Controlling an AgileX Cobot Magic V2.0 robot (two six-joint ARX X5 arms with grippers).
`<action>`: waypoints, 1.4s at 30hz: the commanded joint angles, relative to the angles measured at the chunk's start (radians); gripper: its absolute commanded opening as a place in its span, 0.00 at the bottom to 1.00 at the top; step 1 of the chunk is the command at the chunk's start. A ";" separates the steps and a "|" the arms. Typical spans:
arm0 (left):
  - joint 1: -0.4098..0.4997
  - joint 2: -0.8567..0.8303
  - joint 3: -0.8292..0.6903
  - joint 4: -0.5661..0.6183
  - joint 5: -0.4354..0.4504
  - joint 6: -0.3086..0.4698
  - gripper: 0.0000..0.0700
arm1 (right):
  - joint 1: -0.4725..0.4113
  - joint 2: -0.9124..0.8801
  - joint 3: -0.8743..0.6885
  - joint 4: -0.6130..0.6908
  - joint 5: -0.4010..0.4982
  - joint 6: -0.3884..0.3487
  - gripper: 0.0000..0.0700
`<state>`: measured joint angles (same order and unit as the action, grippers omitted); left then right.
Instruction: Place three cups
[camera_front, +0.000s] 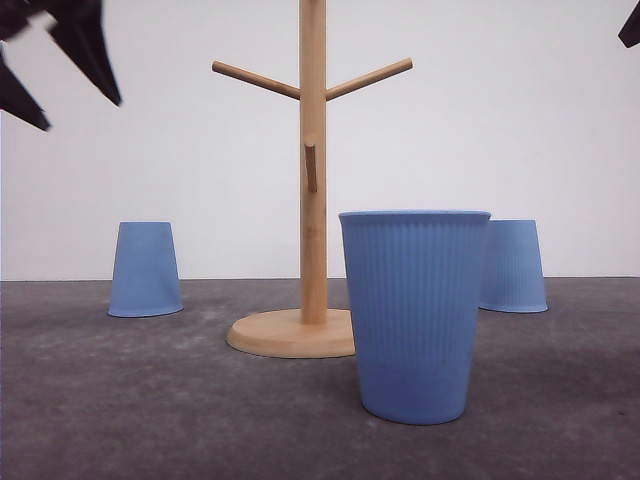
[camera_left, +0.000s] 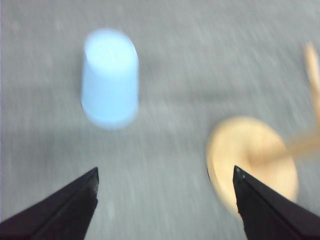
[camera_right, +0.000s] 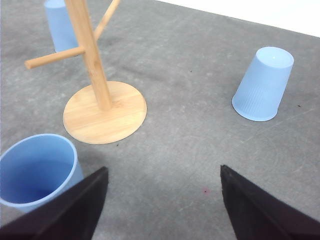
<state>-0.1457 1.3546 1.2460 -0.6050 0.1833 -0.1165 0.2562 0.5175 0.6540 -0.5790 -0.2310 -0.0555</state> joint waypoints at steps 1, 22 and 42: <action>0.004 0.089 0.072 0.011 0.001 0.007 0.74 | 0.004 0.002 0.016 0.014 0.003 0.003 0.65; 0.028 0.671 0.416 0.079 -0.008 0.025 0.81 | 0.003 0.003 0.016 0.017 0.003 0.003 0.65; 0.029 0.672 0.431 0.041 -0.025 0.030 0.44 | 0.003 0.003 0.016 0.017 0.003 0.004 0.65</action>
<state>-0.1154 2.0317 1.6638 -0.5598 0.1549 -0.0927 0.2562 0.5175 0.6540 -0.5716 -0.2312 -0.0555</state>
